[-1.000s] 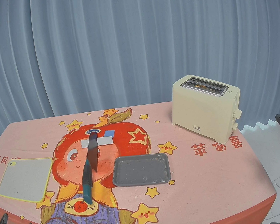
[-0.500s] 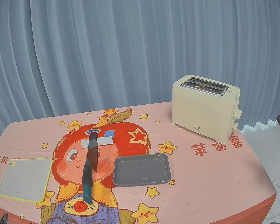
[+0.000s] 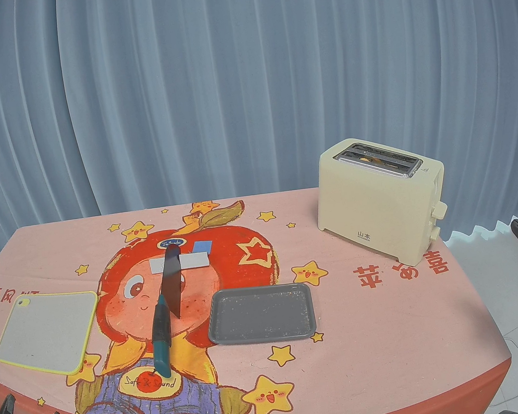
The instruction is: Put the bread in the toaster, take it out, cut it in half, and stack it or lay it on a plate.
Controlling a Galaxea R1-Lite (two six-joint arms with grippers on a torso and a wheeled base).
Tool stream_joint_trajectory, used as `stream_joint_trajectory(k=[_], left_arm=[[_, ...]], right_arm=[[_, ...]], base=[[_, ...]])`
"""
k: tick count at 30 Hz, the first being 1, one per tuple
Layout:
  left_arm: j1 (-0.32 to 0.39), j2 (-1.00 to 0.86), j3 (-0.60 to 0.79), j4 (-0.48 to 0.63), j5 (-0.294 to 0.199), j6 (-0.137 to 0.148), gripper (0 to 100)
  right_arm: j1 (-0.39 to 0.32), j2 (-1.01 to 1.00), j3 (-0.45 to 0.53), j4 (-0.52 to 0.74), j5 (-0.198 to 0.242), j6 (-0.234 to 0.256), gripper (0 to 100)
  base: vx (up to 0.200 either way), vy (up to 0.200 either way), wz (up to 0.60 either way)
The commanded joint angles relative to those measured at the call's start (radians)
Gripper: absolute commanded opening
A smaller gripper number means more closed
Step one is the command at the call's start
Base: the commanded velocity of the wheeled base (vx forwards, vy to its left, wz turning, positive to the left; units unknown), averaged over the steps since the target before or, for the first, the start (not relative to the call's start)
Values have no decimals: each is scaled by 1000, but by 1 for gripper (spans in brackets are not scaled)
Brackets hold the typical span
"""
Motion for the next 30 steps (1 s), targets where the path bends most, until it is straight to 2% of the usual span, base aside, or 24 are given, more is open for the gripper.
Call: stream_joint_trajectory(k=[1, 30], left_arm=[[0, 2, 18, 0, 0, 0, 100], [0, 2, 18, 0, 0, 0, 100]], right_arm=[[0, 0, 5, 0, 0, -1, 0], [32, 8, 46, 0, 0, -17, 0]], base=[[0, 0, 0], [0, 0, 0]])
